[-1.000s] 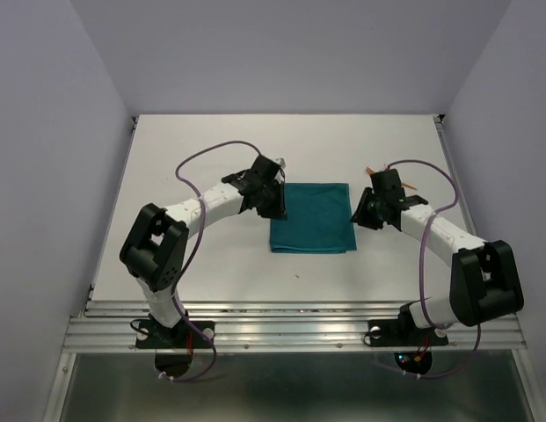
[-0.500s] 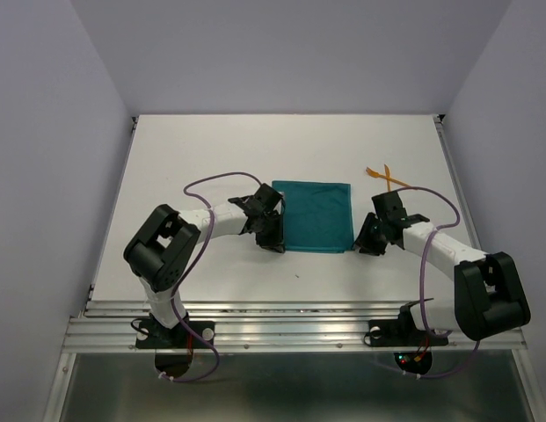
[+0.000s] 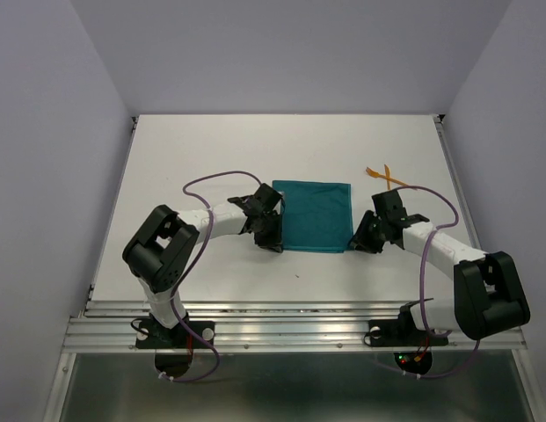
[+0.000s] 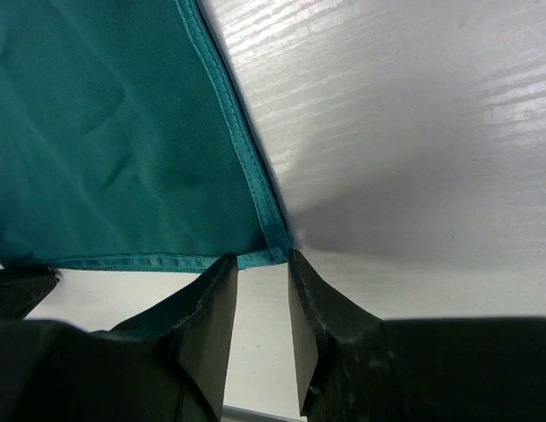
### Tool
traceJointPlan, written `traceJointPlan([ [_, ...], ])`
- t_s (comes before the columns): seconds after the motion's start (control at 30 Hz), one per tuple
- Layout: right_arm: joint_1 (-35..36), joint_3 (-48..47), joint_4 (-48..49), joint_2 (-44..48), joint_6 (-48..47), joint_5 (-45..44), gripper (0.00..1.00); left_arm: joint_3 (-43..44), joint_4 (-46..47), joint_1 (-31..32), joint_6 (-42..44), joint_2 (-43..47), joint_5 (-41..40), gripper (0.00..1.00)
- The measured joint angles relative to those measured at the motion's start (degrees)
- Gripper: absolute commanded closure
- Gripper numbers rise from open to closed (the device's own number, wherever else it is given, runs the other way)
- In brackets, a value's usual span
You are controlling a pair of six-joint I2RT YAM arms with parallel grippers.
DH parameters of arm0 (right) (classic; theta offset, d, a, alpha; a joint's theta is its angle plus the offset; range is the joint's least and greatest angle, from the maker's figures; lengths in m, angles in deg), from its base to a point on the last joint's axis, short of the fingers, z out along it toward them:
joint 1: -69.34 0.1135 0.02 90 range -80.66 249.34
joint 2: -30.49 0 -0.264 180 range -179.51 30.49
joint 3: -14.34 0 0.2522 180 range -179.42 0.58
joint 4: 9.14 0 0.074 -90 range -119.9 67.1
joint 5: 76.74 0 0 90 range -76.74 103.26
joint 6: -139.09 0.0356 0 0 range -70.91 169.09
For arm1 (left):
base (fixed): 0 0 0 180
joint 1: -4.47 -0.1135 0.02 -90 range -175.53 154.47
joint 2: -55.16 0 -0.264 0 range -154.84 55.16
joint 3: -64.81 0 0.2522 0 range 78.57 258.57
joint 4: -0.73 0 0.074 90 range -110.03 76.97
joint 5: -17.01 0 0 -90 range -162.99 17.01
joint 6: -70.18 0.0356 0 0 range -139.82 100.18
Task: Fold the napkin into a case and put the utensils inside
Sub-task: Pick up the top corner of the square-folded napkin from the center of the board.
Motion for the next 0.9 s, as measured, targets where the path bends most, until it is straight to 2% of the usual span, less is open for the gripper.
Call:
traceJointPlan([
  [0.23,0.0,0.0,2.0,-2.3,0.0,0.2,0.73,0.2,-1.9,0.0,0.8,1.4,-1.3,0.77],
  [0.5,0.0,0.0,2.3,-2.3,0.0,0.2,0.97,2.9,-4.5,0.0,1.4,5.0,-2.9,0.77],
  [0.6,0.0,0.0,2.3,-2.2,-0.1,0.1,0.99,4.2,-4.9,-0.1,1.8,5.7,-3.7,0.77],
  [0.9,0.0,-0.6,1.2,-0.7,-0.4,0.0,0.99,5.6,-6.4,-2.9,2.1,6.0,-5.4,0.77],
])
